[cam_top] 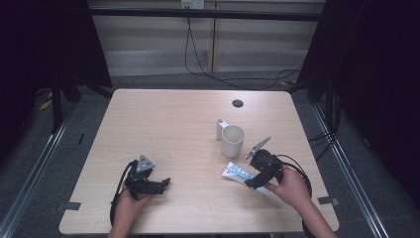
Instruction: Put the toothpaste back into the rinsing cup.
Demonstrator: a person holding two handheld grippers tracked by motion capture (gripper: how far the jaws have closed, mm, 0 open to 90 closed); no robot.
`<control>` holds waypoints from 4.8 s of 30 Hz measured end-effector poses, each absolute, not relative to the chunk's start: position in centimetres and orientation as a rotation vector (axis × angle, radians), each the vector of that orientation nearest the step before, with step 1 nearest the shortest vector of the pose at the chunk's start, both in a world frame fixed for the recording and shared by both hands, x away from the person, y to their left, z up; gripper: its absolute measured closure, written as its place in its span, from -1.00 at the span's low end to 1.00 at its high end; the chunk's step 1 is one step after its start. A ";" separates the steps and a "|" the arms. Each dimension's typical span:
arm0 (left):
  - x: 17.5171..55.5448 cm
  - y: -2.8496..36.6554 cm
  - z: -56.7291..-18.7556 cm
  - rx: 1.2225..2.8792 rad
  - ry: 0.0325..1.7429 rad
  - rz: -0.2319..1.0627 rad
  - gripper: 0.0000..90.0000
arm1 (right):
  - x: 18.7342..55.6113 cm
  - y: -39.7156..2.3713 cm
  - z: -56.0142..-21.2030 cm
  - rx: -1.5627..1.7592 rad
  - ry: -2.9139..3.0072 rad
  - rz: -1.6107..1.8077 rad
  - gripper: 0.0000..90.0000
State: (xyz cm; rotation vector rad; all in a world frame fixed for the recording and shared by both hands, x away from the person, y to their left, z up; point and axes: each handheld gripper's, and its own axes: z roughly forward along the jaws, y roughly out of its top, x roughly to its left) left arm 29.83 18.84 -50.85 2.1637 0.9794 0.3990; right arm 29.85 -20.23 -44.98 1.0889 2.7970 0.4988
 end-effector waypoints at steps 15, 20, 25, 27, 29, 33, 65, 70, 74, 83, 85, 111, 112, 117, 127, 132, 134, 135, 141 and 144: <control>29.8 18.9 -50.8 2.168 0.976 0.399 -0.68 | 31.9 -17.6 -45.5 1.016 2.846 0.386 -0.38; 29.8 18.9 -50.8 2.168 0.976 0.399 -0.68 | 32.2 -17.0 -45.7 1.017 2.859 0.363 -0.37; 29.8 18.9 -50.8 2.168 0.976 0.399 -0.68 | 32.4 -16.2 -45.8 1.000 2.875 0.335 -0.29; 29.8 18.9 -50.8 2.168 0.976 0.399 -0.68 | 32.6 -15.9 -45.9 0.995 2.881 0.338 -0.24; 29.8 18.9 -50.8 2.167 0.976 0.399 -0.68 | 32.8 -15.7 -46.0 0.995 2.884 0.340 -0.20; 29.8 18.8 -50.9 2.163 0.979 0.399 -0.68 | 33.3 -15.5 -46.4 1.022 2.906 0.344 -0.15; 29.9 18.9 -50.9 2.159 0.974 0.396 -0.68 | 31.4 -19.2 -43.4 1.075 2.751 0.700 0.47; 29.9 18.8 -50.9 2.157 0.975 0.395 -0.68 | 31.0 -19.9 -42.6 1.071 2.718 0.764 0.49; 29.9 18.9 -50.9 2.160 0.973 0.396 -0.68 | 30.8 -20.2 -41.9 1.057 2.686 0.822 0.49; 29.9 18.8 -50.9 2.156 0.975 0.395 -0.68 | 30.4 -21.0 -40.5 1.056 2.616 0.937 0.50; 29.9 18.9 -50.9 2.159 0.974 0.395 -0.68 | 30.4 -21.0 -40.4 1.055 2.604 0.954 0.50; 29.9 18.9 -50.9 2.160 0.973 0.395 -0.68 | 30.6 -21.9 -37.2 1.090 2.438 1.188 0.50; 29.9 18.9 -50.9 2.160 0.973 0.395 -0.68 | 30.6 -22.0 -37.2 1.090 2.432 1.202 0.50; 29.9 18.9 -50.9 2.161 0.972 0.396 -0.68 | 30.6 -22.0 -36.8 1.093 2.400 1.237 0.50; 29.9 18.8 -50.9 2.157 0.974 0.395 -0.67 | 30.6 -22.6 -35.6 1.111 2.319 1.333 0.50; 29.9 18.8 -50.9 2.157 0.974 0.395 -0.68 | 30.8 -22.8 -35.4 1.119 2.282 1.375 0.50; 29.9 18.9 -50.9 2.158 0.974 0.395 -0.67 | 30.8 -22.9 -35.4 1.119 2.269 1.383 0.50; 29.9 18.8 -50.9 2.157 0.974 0.395 -0.68 | 30.9 -22.9 -35.4 1.127 2.256 1.392 0.50; 29.9 18.8 -50.9 2.157 0.974 0.395 -0.68 | 31.2 -22.9 -35.1 1.146 2.221 1.425 0.50; 29.9 18.8 -50.9 2.157 0.974 0.395 -0.68 | 31.3 -22.8 -34.8 1.143 2.214 1.416 0.50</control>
